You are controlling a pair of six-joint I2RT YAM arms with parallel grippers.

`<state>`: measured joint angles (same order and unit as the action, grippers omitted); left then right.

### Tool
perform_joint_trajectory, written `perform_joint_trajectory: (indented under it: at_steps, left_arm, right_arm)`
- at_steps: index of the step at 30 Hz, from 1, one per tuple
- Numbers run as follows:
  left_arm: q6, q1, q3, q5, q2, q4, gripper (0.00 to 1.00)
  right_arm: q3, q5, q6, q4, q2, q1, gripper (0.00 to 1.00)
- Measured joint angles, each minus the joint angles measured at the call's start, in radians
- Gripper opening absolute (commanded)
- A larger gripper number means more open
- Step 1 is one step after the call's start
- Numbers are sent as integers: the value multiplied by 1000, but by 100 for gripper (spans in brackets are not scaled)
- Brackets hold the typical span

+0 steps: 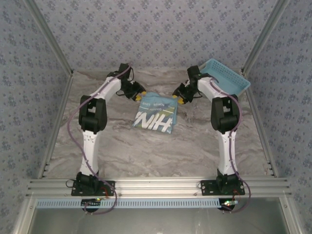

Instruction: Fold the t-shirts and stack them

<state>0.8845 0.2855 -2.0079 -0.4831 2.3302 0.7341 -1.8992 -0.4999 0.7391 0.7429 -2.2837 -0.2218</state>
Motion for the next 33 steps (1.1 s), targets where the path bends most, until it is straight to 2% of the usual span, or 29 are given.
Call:
perform_joint_trajectory:
  at_steps: [1,4,7,10,14,17,19,25,30,33]
  left_arm:
    - [-10,-1,2,21,-15,10,58]
    - [-21,-1,89,84,-124,17,58]
    - [26,12,310,110,-349,-22,53]
    - [127,63,551,114,-577,-94,49]
    - [362,188,867,121,-741,-298,50]
    - [515,278,1017,163,-730,-434,50]
    - [595,309,1070,197,-711,-517,50]
    - [807,358,1111,263,-619,-768,47]
    - [935,381,1078,282,-546,-805,37]
    - [983,392,1054,291,-521,-801,35]
  right_arm:
    - [10,14,-6,-10,8,0,48]
    - [105,60,-23,-43,82,-1,50]
    - [267,97,-22,-103,235,-6,51]
    - [456,115,-11,-172,433,-19,53]
    - [723,88,61,-349,681,-60,54]
    - [904,38,144,-455,803,-98,54]
    - [974,18,183,-491,839,-109,54]
    - [1048,-21,222,-500,928,-107,54]
    - [1061,-45,222,-492,991,-77,54]
    - [1066,-48,222,-474,1009,-60,54]
